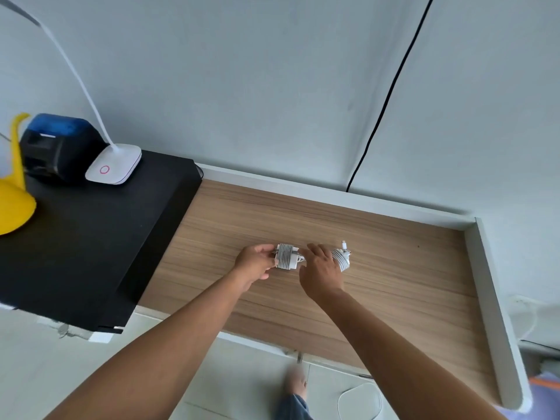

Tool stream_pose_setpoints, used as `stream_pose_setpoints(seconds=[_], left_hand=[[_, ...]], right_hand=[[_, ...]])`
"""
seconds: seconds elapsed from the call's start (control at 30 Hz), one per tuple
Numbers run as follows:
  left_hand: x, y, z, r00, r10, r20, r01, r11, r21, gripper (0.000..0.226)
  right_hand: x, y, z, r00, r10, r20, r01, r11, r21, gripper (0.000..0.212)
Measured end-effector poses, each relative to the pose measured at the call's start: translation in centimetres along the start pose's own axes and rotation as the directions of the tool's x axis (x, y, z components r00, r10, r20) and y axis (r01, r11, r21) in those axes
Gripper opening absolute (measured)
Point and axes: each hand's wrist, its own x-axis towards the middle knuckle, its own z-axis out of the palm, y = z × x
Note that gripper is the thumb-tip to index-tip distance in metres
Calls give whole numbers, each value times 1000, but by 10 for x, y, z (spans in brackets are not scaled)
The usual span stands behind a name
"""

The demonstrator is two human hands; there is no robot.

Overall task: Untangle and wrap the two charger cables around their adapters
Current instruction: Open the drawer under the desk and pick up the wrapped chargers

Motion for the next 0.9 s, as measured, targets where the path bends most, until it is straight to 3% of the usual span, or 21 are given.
stream_pose_setpoints(seconds=[0.13, 0.33, 0.5, 0.7, 0.8, 0.9], left_hand=[[-12, -11, -15, 1000, 26, 7, -26, 999, 43, 40], [-48, -34, -47, 997, 74, 26, -76, 993, 89, 31], [-70, -69, -77, 988, 156, 17, -156, 968, 195, 26], [-86, -116, -98, 985, 171, -25, -157, 949, 272, 10], [-91, -138, -100, 994, 86, -61, -76, 986, 148, 14], [-88, -158, -98, 977, -201, -78, 178, 956, -232, 19]], right_hand=[[-9, -6, 4, 997, 69, 24, -68, 997, -36, 52], [-39, -29, 13, 988, 142, -60, -146, 987, -69, 46], [-77, -54, 35, 988, 140, -61, -141, 990, -19, 42], [-112, -71, 72, 996, 84, 24, -84, 996, 15, 40], [-117, -75, 90, 996, 57, 64, -56, 998, -21, 45], [-115, -74, 99, 994, 37, 100, -30, 998, -63, 48]])
